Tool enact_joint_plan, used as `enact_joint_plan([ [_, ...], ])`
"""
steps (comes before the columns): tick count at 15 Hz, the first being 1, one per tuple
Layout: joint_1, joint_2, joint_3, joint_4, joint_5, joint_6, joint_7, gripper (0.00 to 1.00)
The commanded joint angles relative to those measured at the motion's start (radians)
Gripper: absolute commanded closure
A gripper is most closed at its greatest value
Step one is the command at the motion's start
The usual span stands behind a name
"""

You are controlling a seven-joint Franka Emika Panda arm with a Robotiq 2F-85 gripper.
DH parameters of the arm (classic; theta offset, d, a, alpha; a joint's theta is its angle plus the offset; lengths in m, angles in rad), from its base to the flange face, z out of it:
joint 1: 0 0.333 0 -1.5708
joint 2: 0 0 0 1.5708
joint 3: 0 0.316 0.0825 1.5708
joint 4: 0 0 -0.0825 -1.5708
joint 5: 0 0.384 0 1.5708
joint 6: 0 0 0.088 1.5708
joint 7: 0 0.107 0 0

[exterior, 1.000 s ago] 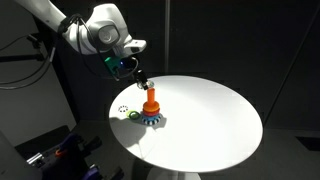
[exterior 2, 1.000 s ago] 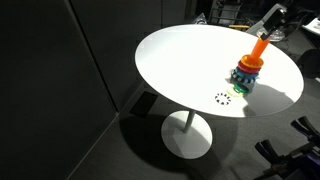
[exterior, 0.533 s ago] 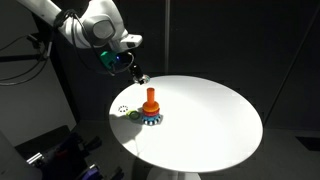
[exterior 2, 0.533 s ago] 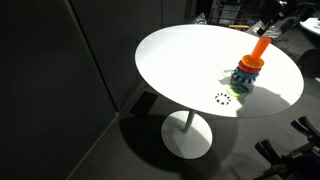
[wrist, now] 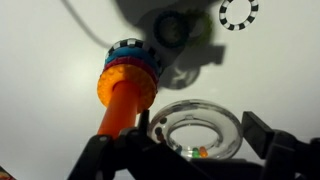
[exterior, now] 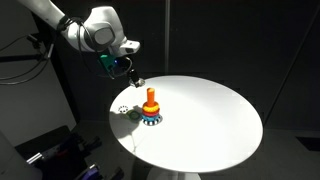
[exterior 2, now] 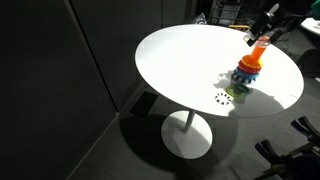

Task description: Put the transparent ring on the table

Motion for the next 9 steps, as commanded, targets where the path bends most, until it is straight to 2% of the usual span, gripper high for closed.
enact_joint_plan([
  [1, -0.005, 0.001, 0.004, 0.000, 0.004, -0.002, -0.004, 0.09],
  [5, -0.005, 0.001, 0.004, 0.000, 0.004, -0.002, -0.004, 0.09],
  [6, -0.005, 0.001, 0.004, 0.000, 0.004, -0.002, -0.004, 0.34],
  [9, -0.007, 0.017, 0.012, -0.011, -0.032, 0.030, 0.018, 0.34],
])
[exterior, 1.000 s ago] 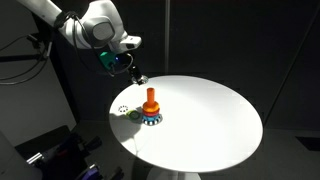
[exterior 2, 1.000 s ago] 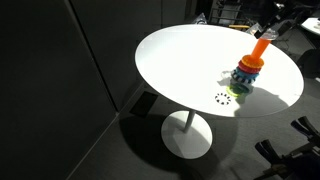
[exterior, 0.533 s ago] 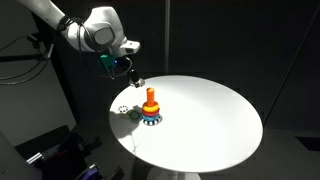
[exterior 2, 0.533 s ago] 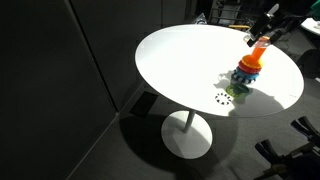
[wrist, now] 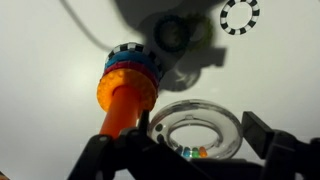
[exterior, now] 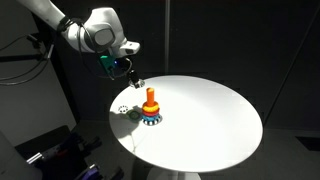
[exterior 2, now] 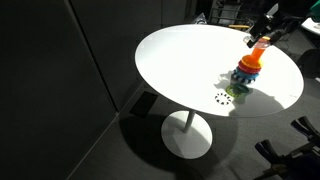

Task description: Put the transparent ring on the table

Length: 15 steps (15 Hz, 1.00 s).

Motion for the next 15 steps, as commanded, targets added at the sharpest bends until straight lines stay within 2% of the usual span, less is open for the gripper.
enact_joint_plan([
  [1, -0.006, 0.017, 0.012, -0.010, -0.036, 0.034, 0.017, 0.34],
  [8, -0.008, 0.076, 0.001, -0.066, -0.143, 0.169, 0.046, 0.34],
  [12, -0.021, 0.111, -0.014, -0.095, -0.306, 0.248, 0.153, 0.34],
  [15, -0.023, 0.134, -0.036, -0.100, -0.416, 0.264, 0.230, 0.34],
])
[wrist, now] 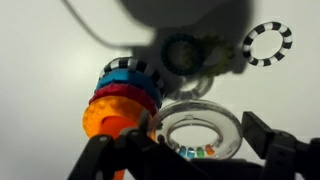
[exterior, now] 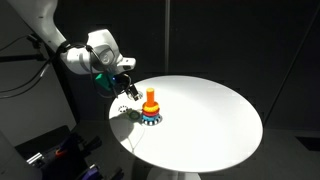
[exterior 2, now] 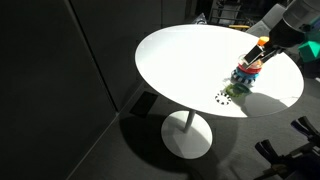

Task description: Put the transparent ring on the table

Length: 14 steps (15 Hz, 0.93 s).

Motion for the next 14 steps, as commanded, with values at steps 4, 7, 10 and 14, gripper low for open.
enact_joint_plan([
  [4, -0.003, 0.033, -0.034, -0.001, -0.149, 0.023, 0.121, 0.34],
  [7, -0.001, 0.040, -0.025, -0.001, -0.102, 0.016, 0.099, 0.01],
  [10, 0.002, 0.031, -0.022, 0.001, -0.088, 0.008, 0.100, 0.00],
  [14, 0.006, 0.014, -0.004, 0.008, -0.003, -0.027, 0.081, 0.00],
])
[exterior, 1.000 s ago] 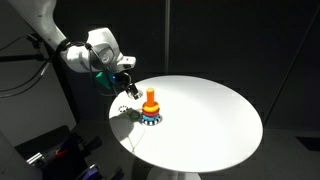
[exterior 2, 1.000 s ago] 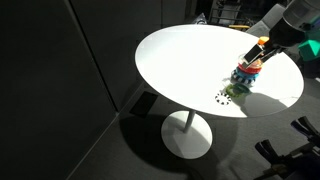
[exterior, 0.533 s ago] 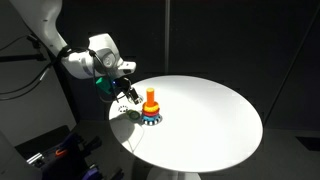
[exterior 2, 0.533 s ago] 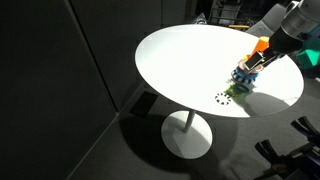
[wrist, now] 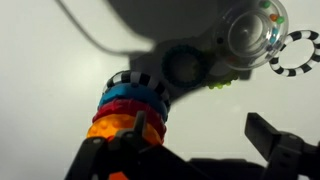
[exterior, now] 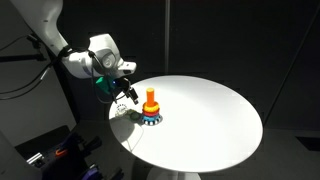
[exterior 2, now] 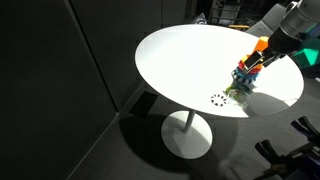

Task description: Put the transparent ring on the table

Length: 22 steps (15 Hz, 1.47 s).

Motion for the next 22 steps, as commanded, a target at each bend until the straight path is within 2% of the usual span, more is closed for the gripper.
enact_joint_plan([
  [1, 0.006, -0.028, 0.024, 0.010, 0.105, -0.049, -0.014, 0.00],
  [5, 0.011, -0.054, 0.060, 0.025, 0.288, -0.118, -0.069, 0.00],
  [7, 0.038, -0.073, 0.042, 0.043, 0.354, -0.165, -0.092, 0.00],
  [13, 0.035, -0.117, 0.040, 0.139, 0.437, -0.340, -0.117, 0.00],
  [19, 0.029, -0.148, 0.030, 0.239, 0.531, -0.565, -0.220, 0.00],
  [22, 0.028, -0.172, 0.017, 0.272, 0.569, -0.658, -0.317, 0.00],
])
